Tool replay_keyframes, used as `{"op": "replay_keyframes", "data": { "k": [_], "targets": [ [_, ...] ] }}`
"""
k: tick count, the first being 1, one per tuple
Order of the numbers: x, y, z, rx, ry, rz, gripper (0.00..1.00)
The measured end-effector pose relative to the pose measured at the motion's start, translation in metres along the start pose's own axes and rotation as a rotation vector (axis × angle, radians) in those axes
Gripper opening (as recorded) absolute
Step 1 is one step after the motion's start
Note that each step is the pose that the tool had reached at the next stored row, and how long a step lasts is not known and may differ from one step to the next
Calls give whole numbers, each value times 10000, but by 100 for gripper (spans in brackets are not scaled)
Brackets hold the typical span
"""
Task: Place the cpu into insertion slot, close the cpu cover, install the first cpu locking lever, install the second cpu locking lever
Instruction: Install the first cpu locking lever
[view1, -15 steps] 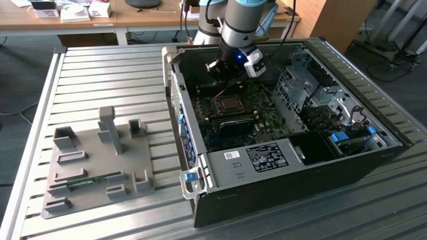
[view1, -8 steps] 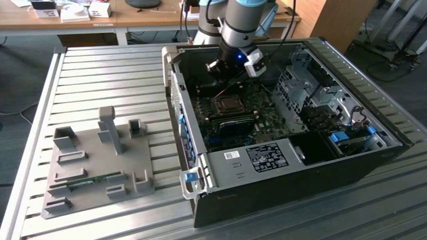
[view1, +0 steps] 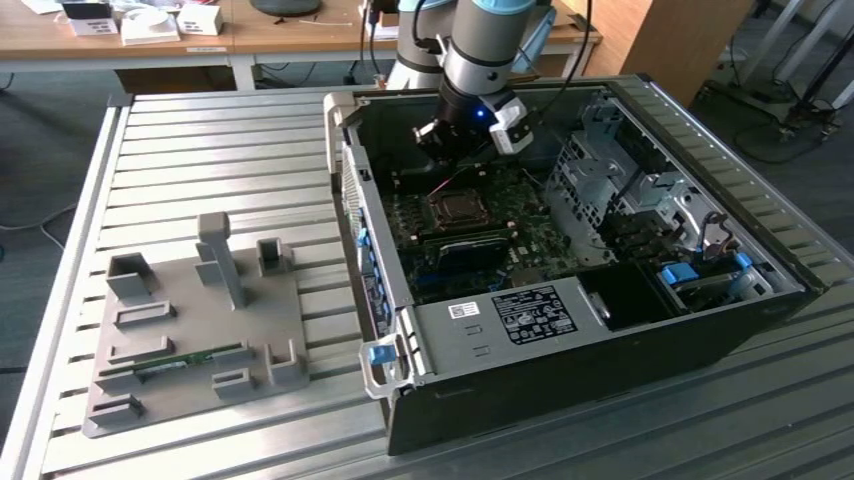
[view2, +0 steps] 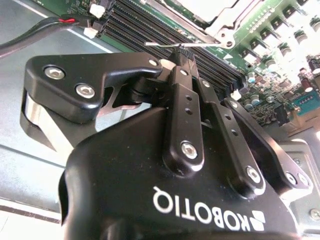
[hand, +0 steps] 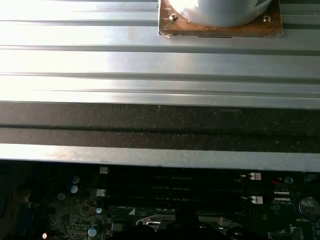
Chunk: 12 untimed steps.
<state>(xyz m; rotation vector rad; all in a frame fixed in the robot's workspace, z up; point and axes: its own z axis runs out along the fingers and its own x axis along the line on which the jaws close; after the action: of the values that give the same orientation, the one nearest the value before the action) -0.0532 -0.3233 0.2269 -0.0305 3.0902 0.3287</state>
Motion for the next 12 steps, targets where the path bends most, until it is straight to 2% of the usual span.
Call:
{"op": "replay_keyframes", "data": {
  "k": [12],
  "targets": [
    [-32,-10,43,-1,0,0,11]
  ]
}}
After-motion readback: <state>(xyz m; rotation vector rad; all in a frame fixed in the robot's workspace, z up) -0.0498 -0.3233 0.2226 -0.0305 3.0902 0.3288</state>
